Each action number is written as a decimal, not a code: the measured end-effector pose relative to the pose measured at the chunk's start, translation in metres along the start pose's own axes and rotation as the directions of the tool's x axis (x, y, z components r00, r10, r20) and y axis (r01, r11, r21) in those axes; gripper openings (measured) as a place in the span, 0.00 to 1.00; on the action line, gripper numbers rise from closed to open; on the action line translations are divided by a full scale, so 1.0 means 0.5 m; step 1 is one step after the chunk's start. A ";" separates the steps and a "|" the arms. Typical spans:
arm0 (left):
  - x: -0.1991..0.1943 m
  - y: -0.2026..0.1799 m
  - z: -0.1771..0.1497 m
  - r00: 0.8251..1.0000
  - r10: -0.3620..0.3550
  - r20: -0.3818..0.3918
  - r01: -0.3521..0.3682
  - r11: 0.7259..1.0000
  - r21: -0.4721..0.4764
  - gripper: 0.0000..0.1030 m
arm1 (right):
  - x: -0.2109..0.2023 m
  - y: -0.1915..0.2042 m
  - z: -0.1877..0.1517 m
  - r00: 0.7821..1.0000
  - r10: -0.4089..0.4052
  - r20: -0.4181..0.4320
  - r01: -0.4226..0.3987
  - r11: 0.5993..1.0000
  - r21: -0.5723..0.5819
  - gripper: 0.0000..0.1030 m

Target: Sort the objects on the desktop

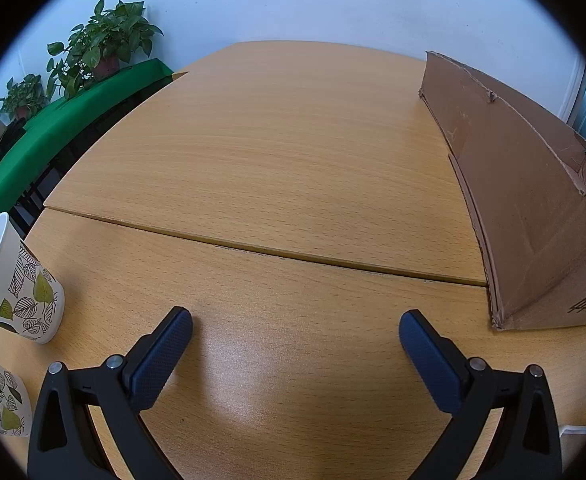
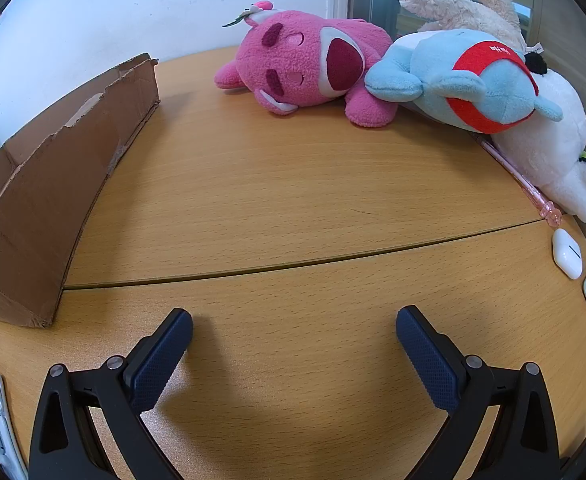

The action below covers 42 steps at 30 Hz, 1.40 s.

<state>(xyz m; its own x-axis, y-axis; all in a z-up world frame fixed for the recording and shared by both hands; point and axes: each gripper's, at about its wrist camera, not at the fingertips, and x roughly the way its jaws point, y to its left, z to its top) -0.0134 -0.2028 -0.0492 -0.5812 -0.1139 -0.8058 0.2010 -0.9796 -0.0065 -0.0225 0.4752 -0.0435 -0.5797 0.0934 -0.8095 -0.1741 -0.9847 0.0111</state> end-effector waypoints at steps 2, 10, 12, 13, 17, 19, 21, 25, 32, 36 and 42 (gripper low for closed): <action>0.000 0.000 0.000 1.000 0.000 0.000 0.000 1.000 0.000 1.00 | 0.000 0.000 0.000 1.000 0.000 0.000 0.000 1.000 0.000 1.00; 0.000 0.000 0.001 1.000 0.000 0.000 0.000 1.000 0.000 1.00 | 0.000 0.000 0.000 1.000 0.000 0.001 0.000 1.000 -0.001 1.00; 0.000 0.000 0.001 1.000 0.000 0.000 0.000 1.000 -0.001 1.00 | 0.000 0.000 0.000 1.000 0.000 0.001 0.000 1.000 -0.001 1.00; 0.000 0.000 0.001 1.000 0.000 0.000 0.000 1.000 -0.001 1.00 | -0.001 0.000 -0.001 1.000 0.000 0.001 0.000 1.000 -0.001 1.00; -0.001 0.000 0.000 1.000 0.001 0.000 -0.001 1.000 -0.001 1.00 | 0.000 0.000 0.000 1.000 0.000 0.001 0.000 1.000 -0.001 1.00; 0.000 0.000 0.000 1.000 0.001 0.000 -0.001 1.000 -0.001 1.00 | 0.000 0.000 0.000 1.000 0.000 0.001 0.000 1.000 -0.001 1.00; 0.000 0.000 0.001 1.000 0.002 0.000 -0.002 1.000 -0.003 1.00 | 0.000 0.000 -0.001 1.000 0.000 0.001 0.000 1.000 -0.001 1.00; 0.001 0.000 0.001 1.000 0.002 0.000 -0.002 1.000 -0.002 1.00 | 0.000 0.000 0.000 1.000 0.001 0.001 -0.001 1.000 -0.001 1.00; -0.007 -0.005 -0.007 1.000 0.015 0.000 -0.015 1.000 -0.022 1.00 | 0.000 0.000 -0.001 1.000 0.001 0.001 -0.001 1.000 -0.001 1.00; -0.064 -0.040 -0.057 0.999 -0.033 0.017 0.033 0.999 -0.022 1.00 | 0.000 -0.001 -0.001 1.000 0.001 0.001 -0.001 1.000 -0.001 1.00; -0.348 -0.164 -0.133 0.943 -0.305 0.136 0.299 0.952 0.063 1.00 | 0.000 -0.001 -0.001 1.000 0.001 0.001 -0.001 1.000 -0.001 1.00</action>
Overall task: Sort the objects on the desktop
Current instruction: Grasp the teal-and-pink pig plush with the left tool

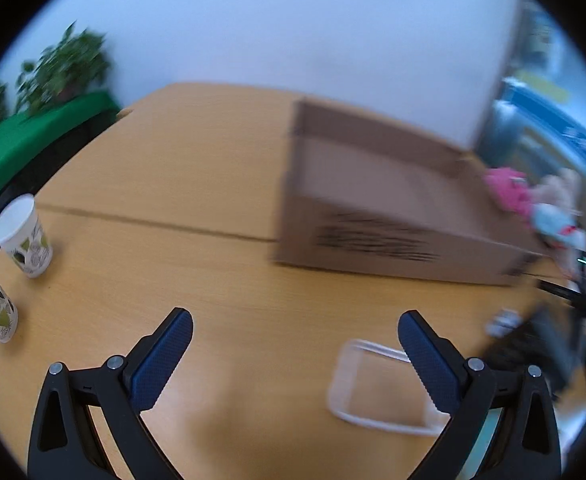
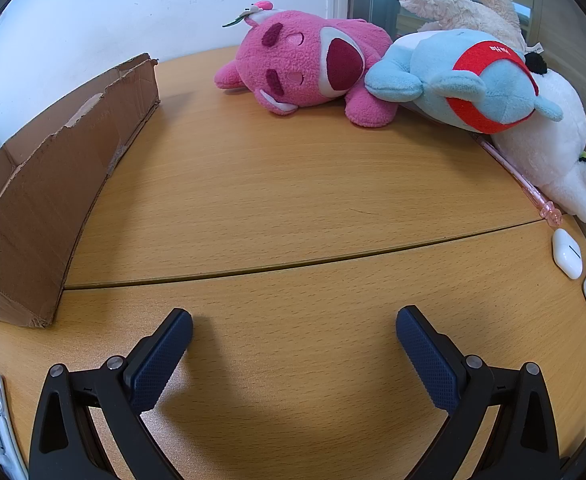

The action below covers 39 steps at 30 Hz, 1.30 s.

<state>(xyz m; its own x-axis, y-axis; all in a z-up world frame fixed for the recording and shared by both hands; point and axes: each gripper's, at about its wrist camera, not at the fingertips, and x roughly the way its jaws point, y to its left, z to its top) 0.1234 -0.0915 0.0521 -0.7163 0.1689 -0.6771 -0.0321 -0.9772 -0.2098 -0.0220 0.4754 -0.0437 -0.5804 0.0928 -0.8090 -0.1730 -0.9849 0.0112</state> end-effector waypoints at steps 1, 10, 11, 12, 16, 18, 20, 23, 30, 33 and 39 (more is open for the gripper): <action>-0.041 -0.040 -0.008 0.998 -0.061 0.010 0.061 0.998 0.016 1.00 | 0.000 0.000 0.000 1.000 0.000 0.000 0.000 1.000 0.000 1.00; -0.053 -0.231 -0.114 0.886 -0.397 -0.240 0.406 0.914 -0.010 1.00 | 0.001 0.000 0.000 1.000 0.000 0.000 0.000 1.000 0.000 1.00; -0.036 -0.238 -0.130 0.869 -0.406 -0.281 0.415 0.909 -0.031 1.00 | 0.001 0.000 0.000 1.000 0.000 0.000 0.000 1.000 0.000 1.00; -0.024 -0.243 -0.151 0.852 -0.416 -0.319 0.422 0.905 -0.052 1.00 | 0.000 0.000 0.000 1.000 0.000 0.000 0.000 1.000 0.000 1.00; 0.005 -0.252 -0.181 0.837 -0.371 -0.403 0.380 0.923 -0.059 1.00 | 0.001 0.000 0.000 1.000 0.000 0.000 0.000 1.000 0.000 1.00; 0.007 -0.253 -0.186 0.838 -0.358 -0.412 0.367 0.928 -0.059 1.00 | 0.000 0.000 0.000 1.000 0.000 0.000 0.000 1.000 0.000 1.00; 0.007 -0.252 -0.190 0.833 -0.362 -0.418 0.368 0.927 -0.070 1.00 | 0.001 0.000 0.000 1.000 0.000 0.000 0.000 1.000 0.000 1.00; 0.024 -0.242 -0.196 0.827 -0.372 -0.421 0.367 0.925 -0.095 1.00 | 0.000 0.000 0.000 1.000 0.000 0.000 0.000 1.000 0.000 1.00; 0.032 -0.228 -0.207 0.828 -0.389 -0.405 0.383 0.918 -0.098 1.00 | 0.001 0.000 0.000 1.000 0.001 0.000 -0.001 1.000 0.000 1.00; 0.037 -0.229 -0.208 0.828 -0.395 -0.398 0.391 0.915 -0.095 1.00 | 0.001 0.000 0.000 1.000 0.001 0.000 -0.001 1.000 0.000 1.00; 0.039 -0.241 -0.206 0.839 -0.383 -0.386 0.386 0.920 -0.074 1.00 | 0.000 0.000 0.000 1.000 0.001 0.000 -0.001 1.000 -0.001 1.00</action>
<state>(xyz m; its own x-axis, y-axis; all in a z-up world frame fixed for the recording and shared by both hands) 0.1850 0.0426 -0.0086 -0.3202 0.5656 -0.7600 -0.2541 -0.8241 -0.5062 -0.0218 0.4755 -0.0439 -0.5808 0.0922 -0.8088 -0.1722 -0.9850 0.0113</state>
